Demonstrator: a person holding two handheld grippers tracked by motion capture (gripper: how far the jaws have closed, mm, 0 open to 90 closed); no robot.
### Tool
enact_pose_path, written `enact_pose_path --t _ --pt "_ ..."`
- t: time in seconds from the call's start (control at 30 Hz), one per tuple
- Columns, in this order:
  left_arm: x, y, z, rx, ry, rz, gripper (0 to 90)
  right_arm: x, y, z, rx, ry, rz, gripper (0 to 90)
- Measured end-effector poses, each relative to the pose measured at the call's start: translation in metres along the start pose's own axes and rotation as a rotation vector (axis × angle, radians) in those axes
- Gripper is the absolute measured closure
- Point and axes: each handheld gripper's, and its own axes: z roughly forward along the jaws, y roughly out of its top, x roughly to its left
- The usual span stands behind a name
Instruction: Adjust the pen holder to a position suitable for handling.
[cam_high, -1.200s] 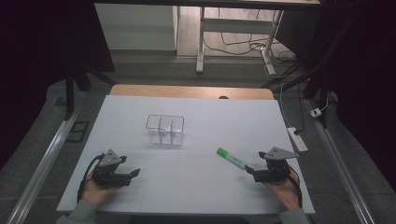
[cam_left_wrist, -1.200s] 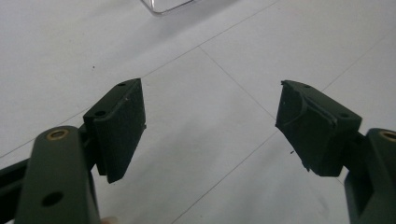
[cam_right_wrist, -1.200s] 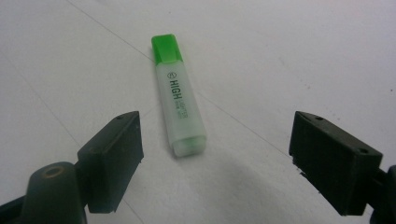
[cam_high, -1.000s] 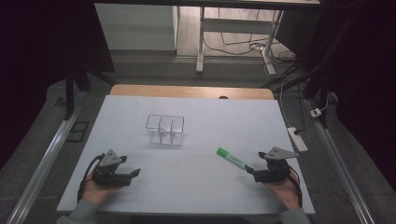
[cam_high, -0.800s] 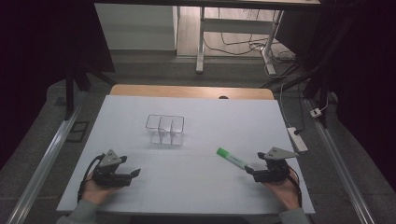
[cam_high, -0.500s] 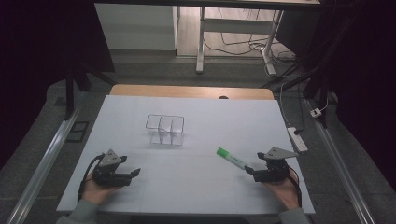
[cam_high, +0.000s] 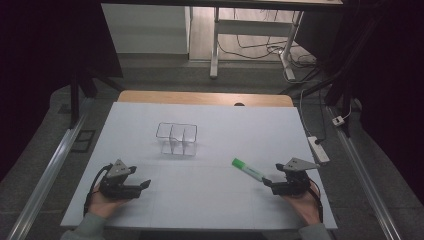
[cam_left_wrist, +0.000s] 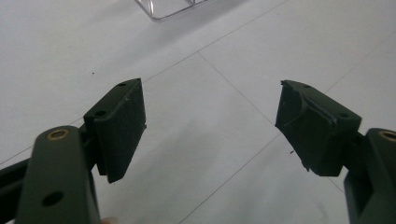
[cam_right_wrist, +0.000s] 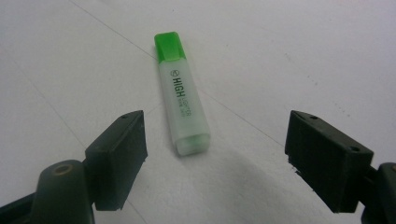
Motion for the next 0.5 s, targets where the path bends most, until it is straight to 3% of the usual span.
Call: enact_pose_path --t 0.5 --pt "0.011 0.017 0.000 -0.019 0.034 -0.031 25.4 0.000 0.000 -0.001 -0.002 -0.007 0.005 21.2"
